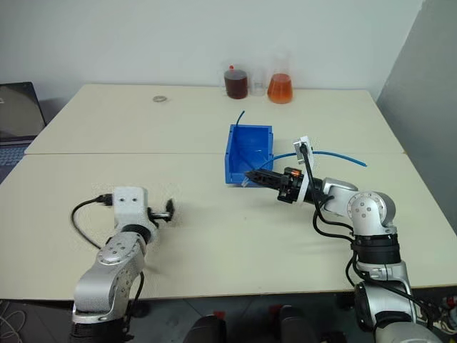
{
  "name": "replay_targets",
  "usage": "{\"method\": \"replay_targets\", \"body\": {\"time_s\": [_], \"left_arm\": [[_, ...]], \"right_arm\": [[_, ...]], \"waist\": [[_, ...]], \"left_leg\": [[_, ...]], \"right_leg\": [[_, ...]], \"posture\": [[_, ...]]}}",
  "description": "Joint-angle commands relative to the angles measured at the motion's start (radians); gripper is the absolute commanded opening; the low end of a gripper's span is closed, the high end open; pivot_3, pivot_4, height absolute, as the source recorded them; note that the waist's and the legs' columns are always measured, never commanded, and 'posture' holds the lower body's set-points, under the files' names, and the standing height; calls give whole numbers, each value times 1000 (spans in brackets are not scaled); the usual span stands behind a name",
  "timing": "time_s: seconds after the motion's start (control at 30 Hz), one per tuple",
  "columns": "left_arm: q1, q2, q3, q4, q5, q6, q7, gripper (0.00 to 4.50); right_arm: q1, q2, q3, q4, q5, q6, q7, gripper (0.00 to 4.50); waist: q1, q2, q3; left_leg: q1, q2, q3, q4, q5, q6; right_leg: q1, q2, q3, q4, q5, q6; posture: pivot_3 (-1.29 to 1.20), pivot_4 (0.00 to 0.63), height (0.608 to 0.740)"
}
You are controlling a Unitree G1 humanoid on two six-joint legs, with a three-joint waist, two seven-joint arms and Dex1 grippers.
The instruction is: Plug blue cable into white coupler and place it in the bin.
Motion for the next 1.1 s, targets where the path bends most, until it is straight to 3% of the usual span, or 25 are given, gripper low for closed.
{"method": "replay_targets", "body": {"time_s": [0.03,0.7,1.1], "left_arm": [[-44,-75,100,51,38,-4,132,4448],[-297,-71,232,421,53,-177,259,4448],[-415,-47,338,606,-18,-312,315,4448]], "right_arm": [[-26,0,-2,0,-10,-21,38,186],[-31,-12,-9,-15,-39,-8,57,186],[-17,-19,-14,-34,-39,-8,45,186]], "waist": [[0,0,0],[-1,0,0],[-2,0,0]], "left_leg": [[0,0,0,0,0,0],[0,0,0,0,0,0],[0,0,0,0,0,0]], "right_leg": [[0,0,0,0,0,0],[1,0,-1,1,0,0],[1,0,-1,1,0,0]], "posture": [[0,150,740],[0,150,740],[0,150,740]]}}
